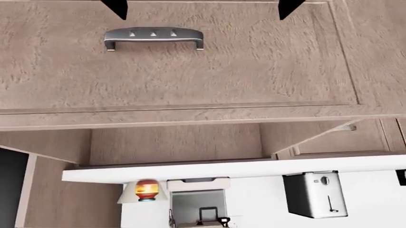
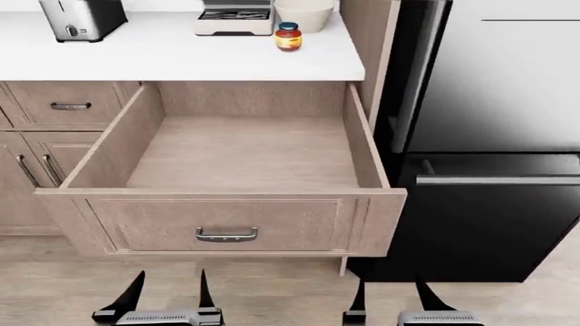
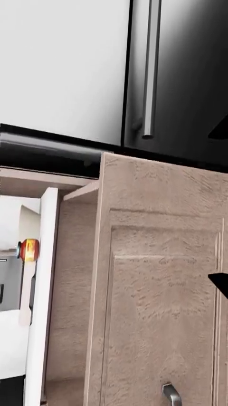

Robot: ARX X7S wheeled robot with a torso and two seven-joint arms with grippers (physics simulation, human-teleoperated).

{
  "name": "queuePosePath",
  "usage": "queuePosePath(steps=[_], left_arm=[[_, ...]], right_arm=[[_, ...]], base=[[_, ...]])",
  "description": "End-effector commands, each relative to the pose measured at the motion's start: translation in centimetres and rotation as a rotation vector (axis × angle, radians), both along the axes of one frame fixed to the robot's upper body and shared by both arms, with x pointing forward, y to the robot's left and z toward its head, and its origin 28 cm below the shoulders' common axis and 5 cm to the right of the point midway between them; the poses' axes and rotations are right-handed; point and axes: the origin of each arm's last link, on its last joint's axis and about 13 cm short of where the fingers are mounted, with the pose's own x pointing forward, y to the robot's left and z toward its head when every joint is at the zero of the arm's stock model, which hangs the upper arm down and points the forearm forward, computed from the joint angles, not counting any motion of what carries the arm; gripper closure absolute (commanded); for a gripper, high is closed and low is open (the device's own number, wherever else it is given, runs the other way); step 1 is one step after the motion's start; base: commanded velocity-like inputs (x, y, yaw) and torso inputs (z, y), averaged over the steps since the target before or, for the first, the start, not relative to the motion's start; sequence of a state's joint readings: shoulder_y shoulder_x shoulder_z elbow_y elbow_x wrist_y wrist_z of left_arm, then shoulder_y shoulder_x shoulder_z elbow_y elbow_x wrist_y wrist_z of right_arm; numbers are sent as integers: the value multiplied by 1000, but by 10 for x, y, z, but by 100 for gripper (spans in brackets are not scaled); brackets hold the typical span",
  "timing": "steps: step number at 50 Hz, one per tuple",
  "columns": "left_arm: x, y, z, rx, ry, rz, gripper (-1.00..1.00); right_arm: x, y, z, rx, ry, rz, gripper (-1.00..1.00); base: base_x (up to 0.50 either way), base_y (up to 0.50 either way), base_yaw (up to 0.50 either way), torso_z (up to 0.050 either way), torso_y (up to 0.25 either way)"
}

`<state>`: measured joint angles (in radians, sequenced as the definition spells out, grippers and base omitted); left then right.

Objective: Close the left drawer.

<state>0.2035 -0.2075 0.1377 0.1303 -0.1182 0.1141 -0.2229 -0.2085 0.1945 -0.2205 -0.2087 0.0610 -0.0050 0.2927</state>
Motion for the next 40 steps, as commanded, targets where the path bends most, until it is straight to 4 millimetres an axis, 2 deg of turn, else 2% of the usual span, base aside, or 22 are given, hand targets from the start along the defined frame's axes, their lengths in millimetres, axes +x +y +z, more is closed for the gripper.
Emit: queuePosePath(steps=[1, 40], left_arm=[[0, 0, 0, 0, 0, 1, -100], [0, 0, -1, 1, -1, 6, -100]], right_arm=[[0, 0, 0, -1, 0, 2, -100], [0, 0, 0, -2, 2, 1, -100]], base=[[0, 500, 0, 0, 0], [0, 500, 0, 0, 0]])
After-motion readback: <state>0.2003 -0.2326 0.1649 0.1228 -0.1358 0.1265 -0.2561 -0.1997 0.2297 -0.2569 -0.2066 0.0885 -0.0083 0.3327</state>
